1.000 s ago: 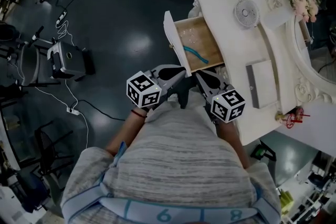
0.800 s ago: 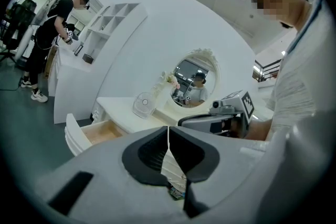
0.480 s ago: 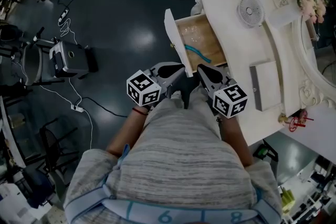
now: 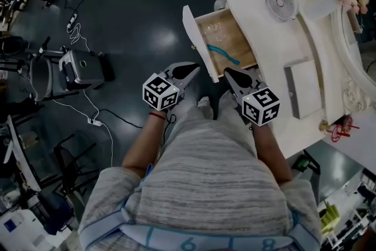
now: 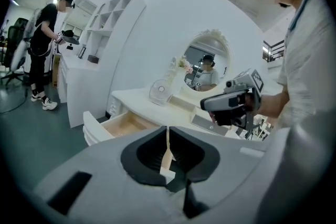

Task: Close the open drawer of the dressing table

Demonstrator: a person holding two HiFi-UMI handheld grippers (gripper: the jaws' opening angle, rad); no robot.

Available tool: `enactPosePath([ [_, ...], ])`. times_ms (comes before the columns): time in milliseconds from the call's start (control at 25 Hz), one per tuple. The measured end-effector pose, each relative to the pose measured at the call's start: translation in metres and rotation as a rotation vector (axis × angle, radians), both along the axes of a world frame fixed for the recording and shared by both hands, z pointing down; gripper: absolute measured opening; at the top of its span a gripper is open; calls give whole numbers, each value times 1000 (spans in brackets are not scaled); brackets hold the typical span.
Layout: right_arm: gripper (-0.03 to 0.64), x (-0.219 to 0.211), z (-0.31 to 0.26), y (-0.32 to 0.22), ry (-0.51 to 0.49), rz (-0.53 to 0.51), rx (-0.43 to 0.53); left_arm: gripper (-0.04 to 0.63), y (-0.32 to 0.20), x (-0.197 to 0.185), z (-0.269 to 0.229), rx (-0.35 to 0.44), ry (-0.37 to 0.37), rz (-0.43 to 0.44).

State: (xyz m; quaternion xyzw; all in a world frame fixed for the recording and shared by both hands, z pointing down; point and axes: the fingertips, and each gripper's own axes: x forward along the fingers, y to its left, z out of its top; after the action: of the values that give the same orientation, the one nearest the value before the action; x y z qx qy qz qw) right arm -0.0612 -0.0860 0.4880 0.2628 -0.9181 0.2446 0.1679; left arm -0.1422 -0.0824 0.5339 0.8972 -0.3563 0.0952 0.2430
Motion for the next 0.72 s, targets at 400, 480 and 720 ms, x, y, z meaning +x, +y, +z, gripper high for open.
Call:
enactPosePath([
  [400, 12, 12, 5, -2, 8, 4, -11, 106, -22, -28, 64, -105, -173, -33],
  [480, 12, 15, 7, -3, 10, 7, -14, 121, -26, -31, 75, -127, -198, -32],
  [720, 12, 25, 11, -5, 24, 22, -24, 155, -36, -37, 99, -173, -257, -26],
])
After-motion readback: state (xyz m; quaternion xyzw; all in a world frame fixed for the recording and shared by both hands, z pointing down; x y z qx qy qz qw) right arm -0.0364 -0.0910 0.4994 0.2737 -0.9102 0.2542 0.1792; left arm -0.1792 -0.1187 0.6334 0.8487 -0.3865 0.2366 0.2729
